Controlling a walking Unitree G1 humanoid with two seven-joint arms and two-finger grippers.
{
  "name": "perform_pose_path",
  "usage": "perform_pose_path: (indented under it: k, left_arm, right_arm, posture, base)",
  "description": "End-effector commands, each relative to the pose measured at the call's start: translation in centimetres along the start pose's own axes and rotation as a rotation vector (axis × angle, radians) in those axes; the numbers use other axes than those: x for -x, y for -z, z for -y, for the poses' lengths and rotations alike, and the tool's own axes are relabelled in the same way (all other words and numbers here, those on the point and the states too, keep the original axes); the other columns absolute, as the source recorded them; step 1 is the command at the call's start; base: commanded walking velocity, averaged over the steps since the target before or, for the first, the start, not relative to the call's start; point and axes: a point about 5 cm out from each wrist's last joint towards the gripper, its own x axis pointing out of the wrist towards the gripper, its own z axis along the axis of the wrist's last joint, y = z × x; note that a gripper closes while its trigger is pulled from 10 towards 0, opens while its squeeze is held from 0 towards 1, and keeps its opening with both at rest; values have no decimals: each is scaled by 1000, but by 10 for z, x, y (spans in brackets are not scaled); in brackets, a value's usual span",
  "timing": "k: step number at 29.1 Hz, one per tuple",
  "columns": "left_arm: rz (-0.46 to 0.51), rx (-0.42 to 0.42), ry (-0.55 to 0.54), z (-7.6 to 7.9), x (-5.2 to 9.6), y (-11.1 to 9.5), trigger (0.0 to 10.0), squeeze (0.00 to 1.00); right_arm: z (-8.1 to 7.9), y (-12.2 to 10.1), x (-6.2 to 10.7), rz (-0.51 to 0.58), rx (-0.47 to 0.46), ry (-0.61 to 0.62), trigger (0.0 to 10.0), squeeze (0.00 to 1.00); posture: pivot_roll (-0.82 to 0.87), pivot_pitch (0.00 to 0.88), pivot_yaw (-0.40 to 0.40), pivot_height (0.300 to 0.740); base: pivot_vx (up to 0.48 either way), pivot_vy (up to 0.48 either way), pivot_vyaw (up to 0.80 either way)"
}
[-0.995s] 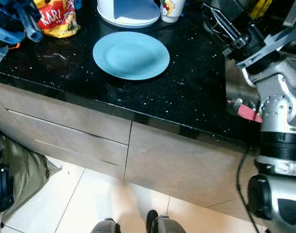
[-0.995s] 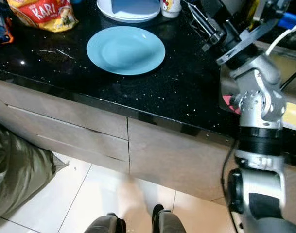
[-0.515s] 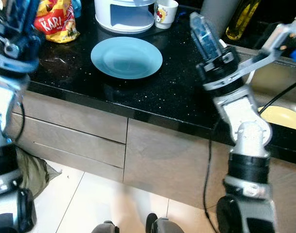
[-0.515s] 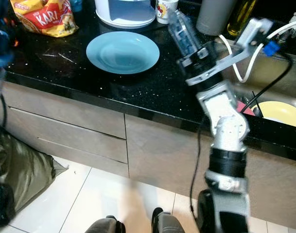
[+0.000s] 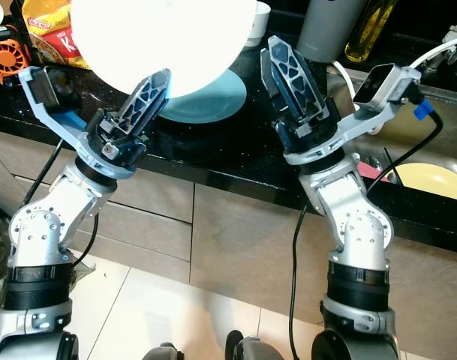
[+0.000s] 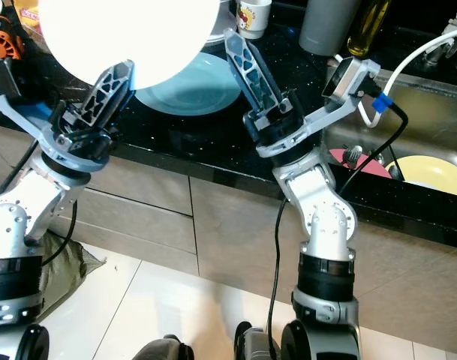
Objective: Kitchen organization
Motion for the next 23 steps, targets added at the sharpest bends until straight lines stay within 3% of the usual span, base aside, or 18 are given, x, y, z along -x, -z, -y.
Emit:
perform_pose_path:
  k: [1,12,13,23]
  left_arm:
    - [-18,27,30,4,-1,8,10000,0]
    - [-56,33,-15,-3,1,25,10000,0]
    - [-72,24,-25,-4,3,27,10000,0]
    - [-96,18,-36,-7,8,32,10000,0]
  right_arm:
    - [-7,5,-1,-28,-6,-21,10000,0]
    - [-13,18,-1,-50,-66,-54,10000,0]
    - [-15,19,-2,-49,-67,-65,0,0]
    - [-20,20,-3,-52,-56,-79,0,0]
  posture:
    - [98,99,-32,740]
    - [97,96,-27,740]
    - [95,97,-24,740]
    - [91,96,-21,740]
  base:
    - [0,0,0]
    - [0,0,0]
    - [0,0,0]
    - [0,0,0]
